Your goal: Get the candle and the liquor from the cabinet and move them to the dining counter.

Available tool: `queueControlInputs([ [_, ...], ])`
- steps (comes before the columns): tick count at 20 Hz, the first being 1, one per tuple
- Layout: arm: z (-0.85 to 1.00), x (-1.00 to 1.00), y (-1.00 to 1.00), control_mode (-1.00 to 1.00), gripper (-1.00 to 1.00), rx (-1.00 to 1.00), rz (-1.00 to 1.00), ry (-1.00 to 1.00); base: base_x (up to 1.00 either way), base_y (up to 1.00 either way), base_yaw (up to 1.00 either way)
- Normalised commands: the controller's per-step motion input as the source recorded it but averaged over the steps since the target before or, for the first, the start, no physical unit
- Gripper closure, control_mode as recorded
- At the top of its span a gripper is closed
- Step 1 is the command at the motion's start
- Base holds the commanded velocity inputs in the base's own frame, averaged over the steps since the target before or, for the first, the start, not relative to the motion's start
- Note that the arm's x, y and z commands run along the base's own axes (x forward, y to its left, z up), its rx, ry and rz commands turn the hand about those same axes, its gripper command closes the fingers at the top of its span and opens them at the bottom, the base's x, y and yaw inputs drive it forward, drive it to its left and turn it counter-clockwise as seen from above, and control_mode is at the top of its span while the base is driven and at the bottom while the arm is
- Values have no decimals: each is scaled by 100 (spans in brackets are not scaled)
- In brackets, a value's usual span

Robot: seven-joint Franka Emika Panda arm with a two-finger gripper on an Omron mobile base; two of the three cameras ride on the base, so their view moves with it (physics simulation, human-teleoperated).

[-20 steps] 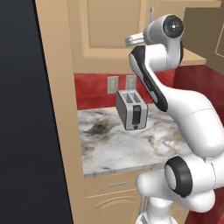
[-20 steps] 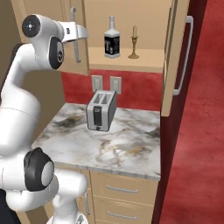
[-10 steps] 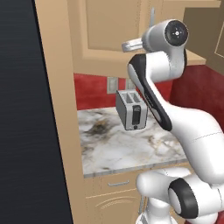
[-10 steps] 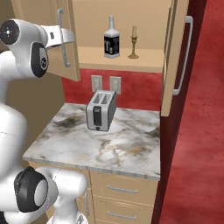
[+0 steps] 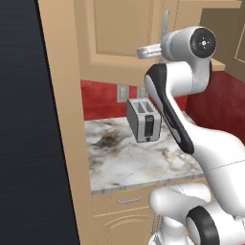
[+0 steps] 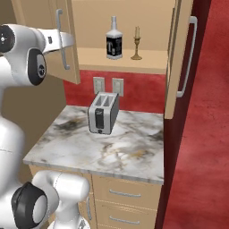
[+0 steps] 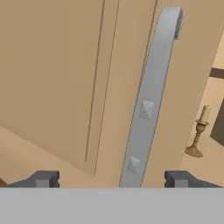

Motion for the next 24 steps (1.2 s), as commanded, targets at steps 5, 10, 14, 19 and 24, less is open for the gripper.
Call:
queueControlInputs([
  [5,0,-33,-6,-100,-100,5,0,-6,0,0,0],
  [10,0,-3,-1,-100,-100,1,0,-1,0,0,0],
  [14,-1,0,0,-100,-100,0,0,0,0,0,0],
  [19,-7,-2,-8,-100,-100,0,0,0,0,0,0],
  [24,-21,-22,-46,-100,-100,7,0,-2,0,0,0],
])
